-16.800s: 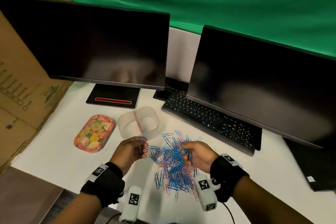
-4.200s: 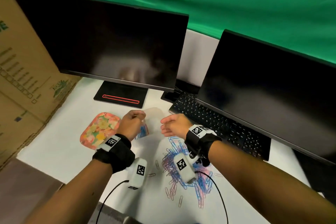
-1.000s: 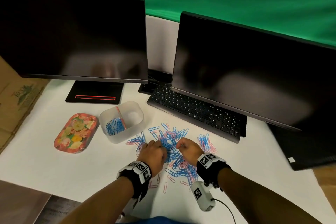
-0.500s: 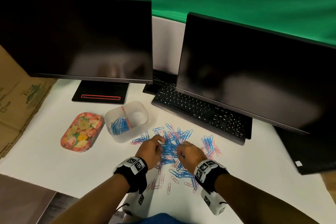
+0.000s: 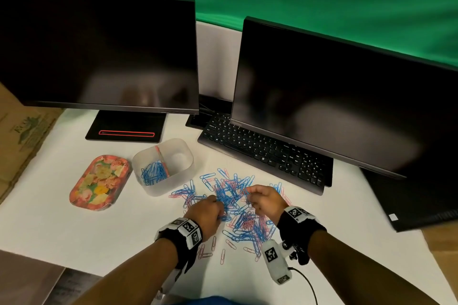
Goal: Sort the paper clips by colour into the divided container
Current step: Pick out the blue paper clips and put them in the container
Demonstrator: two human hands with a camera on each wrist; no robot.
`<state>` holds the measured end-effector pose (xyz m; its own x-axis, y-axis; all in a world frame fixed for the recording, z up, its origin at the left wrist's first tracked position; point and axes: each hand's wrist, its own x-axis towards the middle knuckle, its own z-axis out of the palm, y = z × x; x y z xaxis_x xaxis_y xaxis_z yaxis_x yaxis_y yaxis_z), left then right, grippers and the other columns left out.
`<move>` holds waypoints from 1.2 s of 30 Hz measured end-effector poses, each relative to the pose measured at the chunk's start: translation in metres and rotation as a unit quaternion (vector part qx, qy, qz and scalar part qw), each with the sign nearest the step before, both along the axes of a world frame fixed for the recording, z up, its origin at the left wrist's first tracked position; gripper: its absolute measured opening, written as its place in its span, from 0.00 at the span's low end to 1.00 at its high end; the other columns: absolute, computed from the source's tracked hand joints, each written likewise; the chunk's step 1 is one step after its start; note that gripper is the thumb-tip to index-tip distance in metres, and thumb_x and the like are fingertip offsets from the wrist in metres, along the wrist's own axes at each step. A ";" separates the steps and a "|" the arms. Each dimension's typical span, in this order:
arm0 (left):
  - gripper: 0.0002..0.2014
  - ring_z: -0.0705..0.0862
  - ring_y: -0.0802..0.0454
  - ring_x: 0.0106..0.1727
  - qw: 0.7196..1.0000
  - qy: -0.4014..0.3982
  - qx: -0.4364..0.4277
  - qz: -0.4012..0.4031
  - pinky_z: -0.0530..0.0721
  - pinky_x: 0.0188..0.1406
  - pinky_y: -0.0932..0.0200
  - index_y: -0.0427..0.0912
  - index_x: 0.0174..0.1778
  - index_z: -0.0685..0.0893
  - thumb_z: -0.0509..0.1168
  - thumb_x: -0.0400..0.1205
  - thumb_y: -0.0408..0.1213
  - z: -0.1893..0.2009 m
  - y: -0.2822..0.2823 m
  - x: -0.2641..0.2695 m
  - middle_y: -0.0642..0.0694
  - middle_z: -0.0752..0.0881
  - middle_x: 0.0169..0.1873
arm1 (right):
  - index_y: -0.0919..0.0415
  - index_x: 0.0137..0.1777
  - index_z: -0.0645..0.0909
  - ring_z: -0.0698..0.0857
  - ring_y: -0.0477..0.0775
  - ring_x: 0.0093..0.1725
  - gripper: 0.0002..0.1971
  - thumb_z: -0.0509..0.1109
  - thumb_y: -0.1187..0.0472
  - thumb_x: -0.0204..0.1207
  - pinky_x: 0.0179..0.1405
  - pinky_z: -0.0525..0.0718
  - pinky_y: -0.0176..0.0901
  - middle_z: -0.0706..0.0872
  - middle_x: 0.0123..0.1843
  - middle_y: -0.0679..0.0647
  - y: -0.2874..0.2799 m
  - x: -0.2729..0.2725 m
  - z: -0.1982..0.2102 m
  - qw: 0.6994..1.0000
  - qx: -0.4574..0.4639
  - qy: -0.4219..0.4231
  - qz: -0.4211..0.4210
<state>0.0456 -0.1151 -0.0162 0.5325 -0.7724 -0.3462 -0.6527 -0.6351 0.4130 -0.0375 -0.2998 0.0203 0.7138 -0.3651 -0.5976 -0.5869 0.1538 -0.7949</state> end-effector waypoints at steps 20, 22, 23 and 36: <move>0.07 0.85 0.47 0.47 0.994 0.084 -0.037 0.057 0.79 0.45 0.60 0.50 0.46 0.81 0.61 0.77 0.35 0.018 0.002 0.000 0.50 0.85 0.42 | 0.61 0.40 0.74 0.72 0.54 0.24 0.09 0.61 0.59 0.82 0.24 0.65 0.41 0.75 0.27 0.56 0.013 0.010 0.025 0.989 0.140 0.010 -0.047; 0.12 0.84 0.54 0.42 0.971 0.176 -0.097 0.127 0.79 0.43 0.67 0.51 0.51 0.82 0.61 0.78 0.30 0.024 0.003 0.001 0.52 0.85 0.39 | 0.62 0.43 0.74 0.73 0.55 0.23 0.07 0.63 0.61 0.81 0.22 0.66 0.40 0.76 0.27 0.57 0.014 0.013 0.029 0.988 0.145 0.003 -0.048; 0.13 0.83 0.57 0.41 0.957 0.214 -0.118 0.157 0.78 0.44 0.71 0.49 0.56 0.82 0.62 0.79 0.30 0.026 0.004 0.003 0.53 0.85 0.39 | 0.63 0.45 0.75 0.73 0.55 0.23 0.05 0.63 0.62 0.81 0.22 0.66 0.40 0.77 0.28 0.59 0.015 0.015 0.031 0.988 0.147 -0.002 -0.048; 0.11 0.73 0.50 0.26 0.591 0.536 -0.405 0.447 0.69 0.23 0.60 0.42 0.37 0.75 0.52 0.84 0.37 0.089 0.061 0.063 0.45 0.74 0.29 | 0.65 0.51 0.79 0.83 0.56 0.31 0.06 0.61 0.67 0.81 0.28 0.83 0.44 0.84 0.37 0.63 0.084 0.110 0.079 0.981 0.184 -0.028 0.064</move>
<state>0.1081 -0.0543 0.0724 0.6631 -0.4920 -0.5641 0.7060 0.1609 0.6897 0.0721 -0.2155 0.0994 0.7750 -0.0381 -0.6308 -0.5772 0.3636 -0.7311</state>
